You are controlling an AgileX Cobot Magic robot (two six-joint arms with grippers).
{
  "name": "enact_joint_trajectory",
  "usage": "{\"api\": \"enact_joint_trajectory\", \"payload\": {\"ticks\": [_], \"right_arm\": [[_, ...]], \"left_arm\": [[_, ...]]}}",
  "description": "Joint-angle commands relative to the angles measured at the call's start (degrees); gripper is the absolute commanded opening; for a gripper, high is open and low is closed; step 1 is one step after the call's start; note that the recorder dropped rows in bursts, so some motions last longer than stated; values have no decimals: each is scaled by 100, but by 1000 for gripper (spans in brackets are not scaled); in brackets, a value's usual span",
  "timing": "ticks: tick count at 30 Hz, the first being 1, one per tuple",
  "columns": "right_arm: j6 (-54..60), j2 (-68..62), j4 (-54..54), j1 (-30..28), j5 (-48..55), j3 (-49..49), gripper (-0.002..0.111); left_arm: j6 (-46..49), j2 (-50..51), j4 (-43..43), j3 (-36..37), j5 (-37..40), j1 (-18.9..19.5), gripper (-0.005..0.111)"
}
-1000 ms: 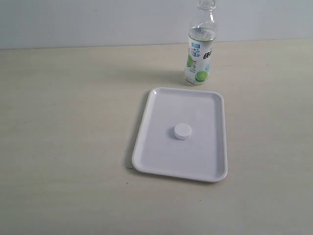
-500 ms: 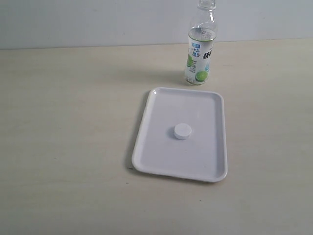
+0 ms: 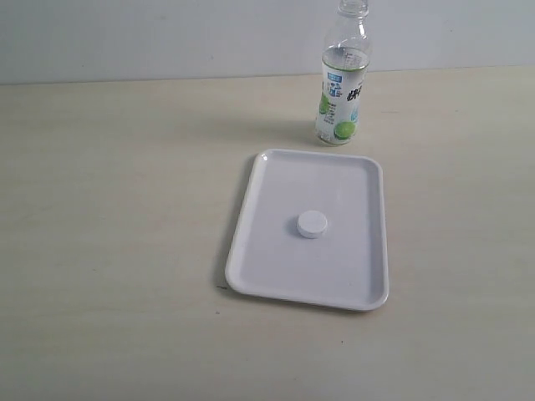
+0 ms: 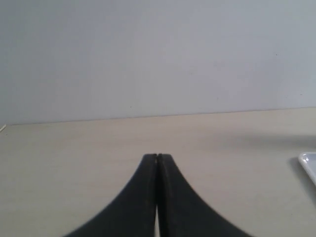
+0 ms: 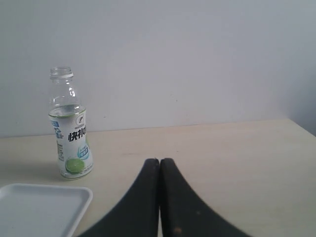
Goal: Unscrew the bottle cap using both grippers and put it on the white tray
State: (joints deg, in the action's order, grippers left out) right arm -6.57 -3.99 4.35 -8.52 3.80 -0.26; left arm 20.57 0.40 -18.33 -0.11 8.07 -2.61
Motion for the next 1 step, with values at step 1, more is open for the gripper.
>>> {"api": "enact_joint_trajectory", "payload": {"ticks": [1], "right_arm": [[50,22,7,20,-10,26,0]], "left_arm": [[27,-40,-49,11,-3,9,0]]}}
